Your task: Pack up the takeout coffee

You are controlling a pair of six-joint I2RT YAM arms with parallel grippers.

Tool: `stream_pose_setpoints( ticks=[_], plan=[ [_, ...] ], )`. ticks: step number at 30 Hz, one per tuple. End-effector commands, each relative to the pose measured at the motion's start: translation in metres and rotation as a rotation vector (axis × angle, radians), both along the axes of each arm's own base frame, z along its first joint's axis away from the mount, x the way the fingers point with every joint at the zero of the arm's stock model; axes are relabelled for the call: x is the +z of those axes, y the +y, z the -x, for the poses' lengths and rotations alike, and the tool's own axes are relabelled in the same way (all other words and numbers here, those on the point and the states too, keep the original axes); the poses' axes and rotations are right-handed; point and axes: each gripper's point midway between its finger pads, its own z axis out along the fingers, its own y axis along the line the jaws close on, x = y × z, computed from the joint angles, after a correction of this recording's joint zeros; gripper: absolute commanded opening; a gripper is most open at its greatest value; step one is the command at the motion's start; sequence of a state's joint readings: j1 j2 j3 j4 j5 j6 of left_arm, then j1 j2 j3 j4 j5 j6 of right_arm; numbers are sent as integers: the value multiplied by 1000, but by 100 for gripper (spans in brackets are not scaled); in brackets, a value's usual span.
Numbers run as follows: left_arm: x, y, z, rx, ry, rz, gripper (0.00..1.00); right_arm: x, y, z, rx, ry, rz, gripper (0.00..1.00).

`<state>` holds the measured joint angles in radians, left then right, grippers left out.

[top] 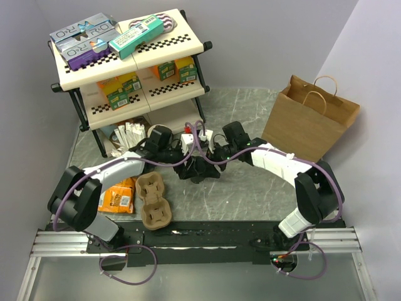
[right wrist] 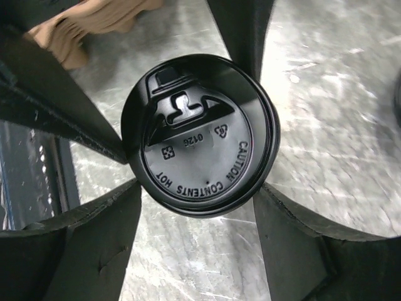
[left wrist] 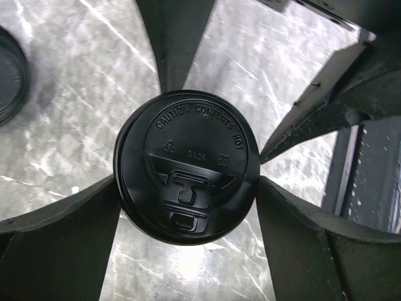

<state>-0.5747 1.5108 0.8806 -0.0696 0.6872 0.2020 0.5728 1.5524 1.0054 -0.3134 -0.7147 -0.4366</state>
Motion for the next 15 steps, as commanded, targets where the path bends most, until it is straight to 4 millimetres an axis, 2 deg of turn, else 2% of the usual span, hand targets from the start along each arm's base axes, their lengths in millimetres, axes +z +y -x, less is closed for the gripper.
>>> stream_pose_setpoints(
  ticks=[1,4,7,11,12,15],
  plan=[
    [-58,5,0,110,58,-221,75,-17,17,-7,31,-134,83,75],
    [-59,5,3,106,41,-236,79,-18,14,-10,12,-149,104,75],
    [-50,1,7,78,37,-200,86,-13,13,-7,15,-148,99,80],
    [-8,-15,9,14,-4,-78,98,11,10,-2,18,-159,54,88],
    [8,-21,7,-11,-5,-30,99,17,11,-1,21,-162,42,90],
    [38,-28,1,-34,-11,50,99,31,8,3,24,-152,20,98]
  ],
)
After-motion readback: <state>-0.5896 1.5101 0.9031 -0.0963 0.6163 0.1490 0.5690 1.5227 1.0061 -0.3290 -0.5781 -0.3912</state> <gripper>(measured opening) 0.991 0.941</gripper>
